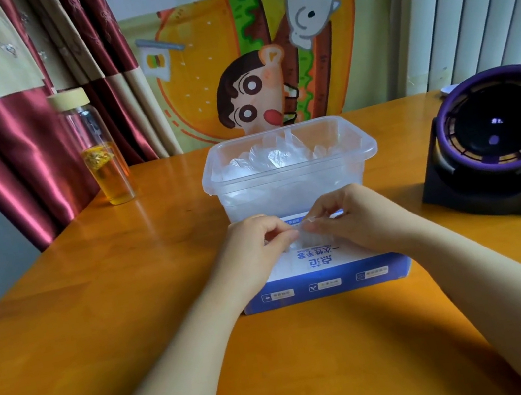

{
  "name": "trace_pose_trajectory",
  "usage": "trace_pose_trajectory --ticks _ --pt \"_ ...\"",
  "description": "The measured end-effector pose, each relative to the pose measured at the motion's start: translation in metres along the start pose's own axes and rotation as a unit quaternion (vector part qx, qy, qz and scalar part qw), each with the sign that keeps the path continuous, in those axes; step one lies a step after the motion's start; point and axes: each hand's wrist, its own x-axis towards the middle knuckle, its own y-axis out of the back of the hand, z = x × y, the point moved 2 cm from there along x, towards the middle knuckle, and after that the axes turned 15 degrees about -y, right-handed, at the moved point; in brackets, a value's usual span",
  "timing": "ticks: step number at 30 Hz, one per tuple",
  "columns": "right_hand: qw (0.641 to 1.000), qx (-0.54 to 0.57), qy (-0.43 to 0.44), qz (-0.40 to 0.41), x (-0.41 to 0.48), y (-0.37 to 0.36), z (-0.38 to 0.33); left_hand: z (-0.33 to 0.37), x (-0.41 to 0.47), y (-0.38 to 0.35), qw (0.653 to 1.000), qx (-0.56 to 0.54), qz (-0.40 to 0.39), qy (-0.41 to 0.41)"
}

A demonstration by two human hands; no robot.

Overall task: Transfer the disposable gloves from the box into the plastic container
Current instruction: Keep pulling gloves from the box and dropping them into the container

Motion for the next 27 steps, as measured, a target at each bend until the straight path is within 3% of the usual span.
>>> trace_pose_trajectory --ticks 9,16,23,27 --pt "0.990 0.103 -0.031 -0.090 0.001 0.007 0.001 0.005 0.020 0.013 0.987 -0.138 0.028 0.082" --pt "0.941 0.306 -0.079 -0.123 0.004 0.010 0.003 0.007 0.020 0.008 0.961 -0.240 0.069 0.121" --pt "0.892 0.433 -0.095 -0.088 0.004 0.024 -0.010 0.009 0.014 0.007 0.981 -0.157 -0.012 0.111" --pt "0.916 0.398 -0.045 -0.035 -0.004 0.038 -0.038 0.015 0.016 0.010 0.988 -0.116 -0.035 0.100"
